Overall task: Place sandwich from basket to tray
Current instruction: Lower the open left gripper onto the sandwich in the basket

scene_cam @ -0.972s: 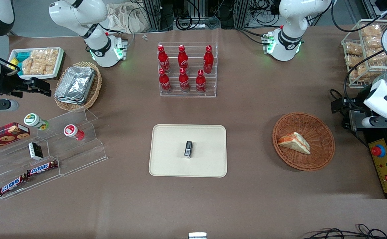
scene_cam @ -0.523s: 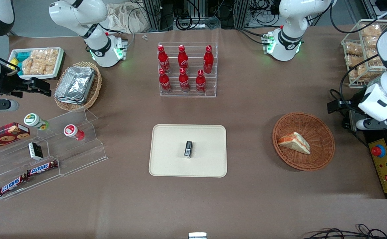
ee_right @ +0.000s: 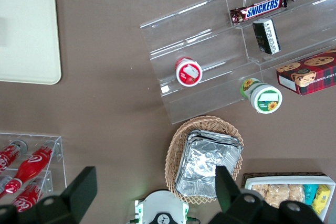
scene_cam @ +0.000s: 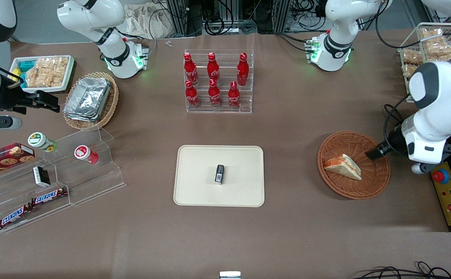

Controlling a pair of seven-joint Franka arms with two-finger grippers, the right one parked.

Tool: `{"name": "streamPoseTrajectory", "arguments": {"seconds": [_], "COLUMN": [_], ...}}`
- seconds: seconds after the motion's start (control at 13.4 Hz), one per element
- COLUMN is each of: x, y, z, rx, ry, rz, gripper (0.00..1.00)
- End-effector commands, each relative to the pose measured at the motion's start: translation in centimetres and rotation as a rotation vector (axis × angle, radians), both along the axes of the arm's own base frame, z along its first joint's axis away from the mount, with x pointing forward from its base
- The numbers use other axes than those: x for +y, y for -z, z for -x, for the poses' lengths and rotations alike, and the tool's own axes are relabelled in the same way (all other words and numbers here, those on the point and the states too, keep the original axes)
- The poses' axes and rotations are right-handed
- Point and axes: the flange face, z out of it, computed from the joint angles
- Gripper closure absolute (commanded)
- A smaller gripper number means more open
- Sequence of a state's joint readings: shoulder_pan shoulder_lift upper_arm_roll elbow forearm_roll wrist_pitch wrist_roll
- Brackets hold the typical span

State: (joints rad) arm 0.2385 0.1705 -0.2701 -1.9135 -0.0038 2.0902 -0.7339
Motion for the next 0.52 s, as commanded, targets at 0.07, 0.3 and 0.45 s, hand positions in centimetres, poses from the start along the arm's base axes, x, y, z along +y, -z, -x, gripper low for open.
{"name": "streamPoseTrajectory", "arguments": {"seconds": [0.07,0.3,0.45], "x": [-1.4,-2.2,-2.4], "y": [3.9,6.7,8.3], "z": [-0.9,-1.3,-1.5], "rx": [0.039,0.071,0.079], "ry": [-0.224,-0.329,-0.376], "rz": [0.013,0.020,0.023], "gripper": [0.05,0.05,0.05]}}
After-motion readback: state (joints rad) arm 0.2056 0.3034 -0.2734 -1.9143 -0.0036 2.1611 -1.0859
